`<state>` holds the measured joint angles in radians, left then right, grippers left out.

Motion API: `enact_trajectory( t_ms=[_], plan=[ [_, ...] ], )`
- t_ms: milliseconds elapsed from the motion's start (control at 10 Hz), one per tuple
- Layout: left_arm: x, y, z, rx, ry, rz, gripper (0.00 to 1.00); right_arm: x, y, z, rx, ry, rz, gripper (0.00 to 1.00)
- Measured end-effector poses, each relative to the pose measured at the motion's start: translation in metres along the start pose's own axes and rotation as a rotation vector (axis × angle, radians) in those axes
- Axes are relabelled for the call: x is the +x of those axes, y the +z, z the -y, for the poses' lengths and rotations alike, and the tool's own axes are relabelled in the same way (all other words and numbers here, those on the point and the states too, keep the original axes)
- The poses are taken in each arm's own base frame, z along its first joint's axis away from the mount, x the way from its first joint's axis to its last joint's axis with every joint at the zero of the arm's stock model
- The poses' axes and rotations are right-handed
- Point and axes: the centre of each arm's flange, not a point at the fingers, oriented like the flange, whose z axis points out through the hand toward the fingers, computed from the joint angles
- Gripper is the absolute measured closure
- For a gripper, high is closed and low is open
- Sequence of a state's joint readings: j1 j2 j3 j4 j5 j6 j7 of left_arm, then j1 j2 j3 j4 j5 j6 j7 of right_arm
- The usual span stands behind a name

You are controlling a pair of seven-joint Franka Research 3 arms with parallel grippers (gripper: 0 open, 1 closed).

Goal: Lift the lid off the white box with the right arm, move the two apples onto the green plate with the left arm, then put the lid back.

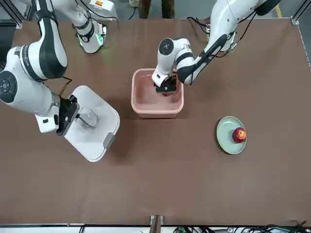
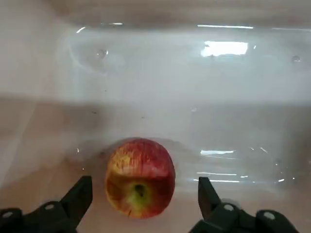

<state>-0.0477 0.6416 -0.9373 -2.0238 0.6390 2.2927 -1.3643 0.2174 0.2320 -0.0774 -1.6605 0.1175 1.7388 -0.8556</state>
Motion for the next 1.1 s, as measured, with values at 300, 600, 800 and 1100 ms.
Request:
enact_trajectory(
  t_ms=[300,600,800,1100],
  plan=[
    [-0.006,0.025,0.0,0.022,0.005,-0.023,0.06,0.0,0.0,0.0,0.0,0.0,0.0,0.94],
    [-0.005,0.031,0.001,0.023,0.002,-0.013,0.24,0.0,0.0,0.0,0.0,-0.001,0.0,0.94],
    [-0.002,0.029,0.001,0.02,-0.005,-0.015,0.32,0.0,0.0,0.0,0.0,-0.001,0.0,0.94],
    [0.01,0.012,0.004,0.008,-0.033,-0.021,0.32,0.0,0.0,0.0,0.0,-0.003,0.0,0.94]
  ],
)
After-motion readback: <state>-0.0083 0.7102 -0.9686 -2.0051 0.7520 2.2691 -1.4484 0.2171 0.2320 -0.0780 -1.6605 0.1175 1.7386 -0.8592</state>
